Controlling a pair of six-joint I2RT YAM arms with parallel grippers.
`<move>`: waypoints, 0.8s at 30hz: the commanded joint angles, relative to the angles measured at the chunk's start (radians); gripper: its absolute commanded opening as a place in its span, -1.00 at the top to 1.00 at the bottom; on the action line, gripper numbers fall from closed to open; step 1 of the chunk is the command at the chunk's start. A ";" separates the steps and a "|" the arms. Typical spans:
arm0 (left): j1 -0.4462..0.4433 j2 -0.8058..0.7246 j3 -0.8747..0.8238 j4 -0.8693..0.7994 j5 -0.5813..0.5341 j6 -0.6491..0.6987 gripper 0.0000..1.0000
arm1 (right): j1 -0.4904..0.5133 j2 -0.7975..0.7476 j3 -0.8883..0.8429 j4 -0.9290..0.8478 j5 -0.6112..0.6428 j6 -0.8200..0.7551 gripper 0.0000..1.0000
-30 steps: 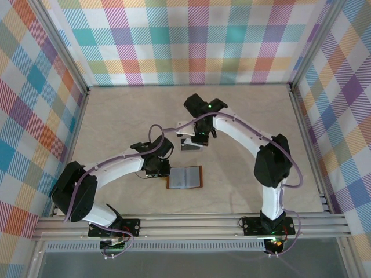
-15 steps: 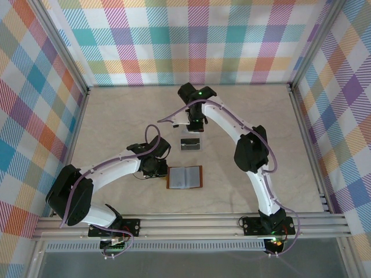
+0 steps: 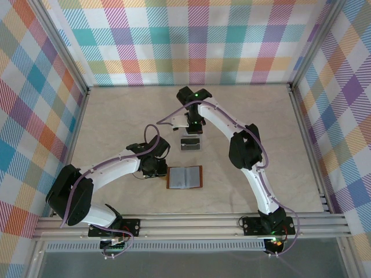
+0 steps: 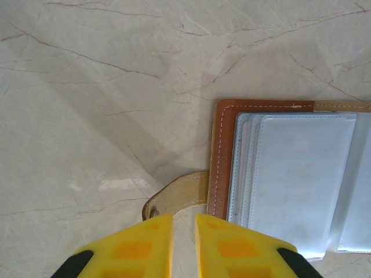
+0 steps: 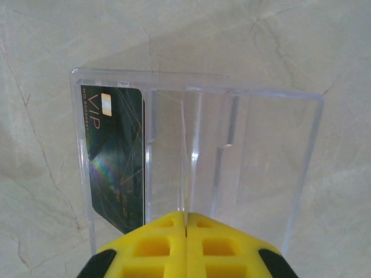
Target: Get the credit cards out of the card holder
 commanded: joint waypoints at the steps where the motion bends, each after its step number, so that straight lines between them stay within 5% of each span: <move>1: 0.006 0.000 -0.013 0.005 0.003 -0.015 0.64 | -0.003 0.025 0.035 -0.027 -0.035 0.009 0.88; 6: 0.006 0.000 -0.013 0.004 0.004 -0.015 0.64 | -0.004 0.024 0.034 0.002 -0.009 0.027 0.62; 24: 0.006 -0.003 0.000 -0.002 0.002 -0.009 0.63 | -0.023 -0.037 0.022 0.147 0.050 0.072 0.43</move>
